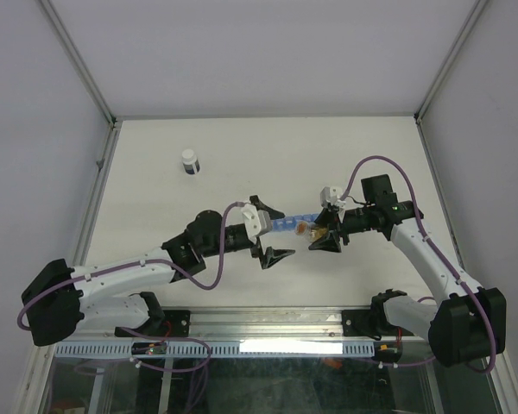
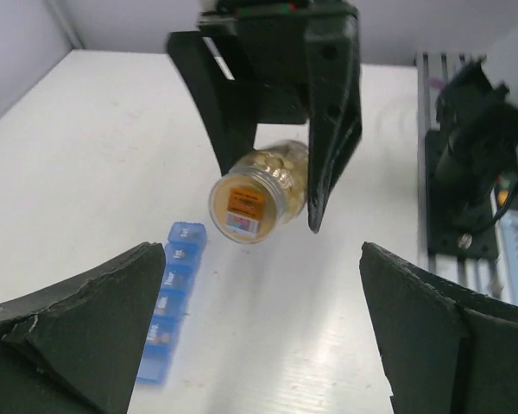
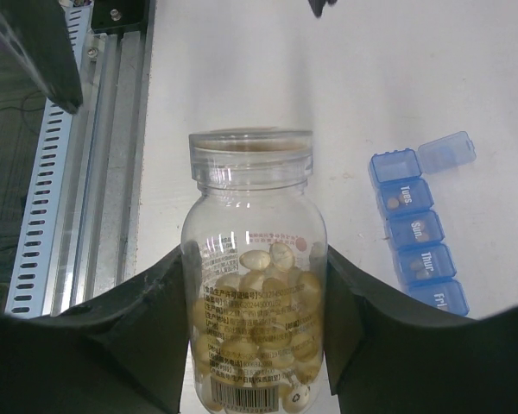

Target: Sort the pills into containers

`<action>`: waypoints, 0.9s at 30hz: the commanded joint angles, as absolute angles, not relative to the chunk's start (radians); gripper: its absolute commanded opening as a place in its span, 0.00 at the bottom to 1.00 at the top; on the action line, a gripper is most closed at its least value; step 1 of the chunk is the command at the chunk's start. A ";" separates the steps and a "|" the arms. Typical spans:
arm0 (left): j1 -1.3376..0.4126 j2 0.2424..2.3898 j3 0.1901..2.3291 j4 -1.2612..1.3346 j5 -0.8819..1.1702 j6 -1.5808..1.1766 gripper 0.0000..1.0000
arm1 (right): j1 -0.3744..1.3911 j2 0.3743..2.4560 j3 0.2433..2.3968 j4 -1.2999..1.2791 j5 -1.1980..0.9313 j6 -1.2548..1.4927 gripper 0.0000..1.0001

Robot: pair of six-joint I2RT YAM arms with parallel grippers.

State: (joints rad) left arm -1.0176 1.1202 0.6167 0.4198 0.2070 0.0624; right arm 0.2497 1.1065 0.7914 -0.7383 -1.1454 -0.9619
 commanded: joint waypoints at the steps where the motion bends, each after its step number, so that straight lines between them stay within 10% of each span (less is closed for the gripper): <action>1: -0.953 1.179 0.616 0.543 0.500 0.444 0.99 | 0.255 1.095 0.830 -0.733 -1.189 -0.975 0.00; 27: -0.865 1.422 0.832 0.542 0.722 0.389 0.70 | 0.255 1.098 0.830 -0.735 -1.189 -0.977 0.00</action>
State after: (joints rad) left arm -0.8688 1.4254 0.7834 0.4881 0.6666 0.3935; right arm 0.2493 1.1065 0.7914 -0.7387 -1.1454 -0.9634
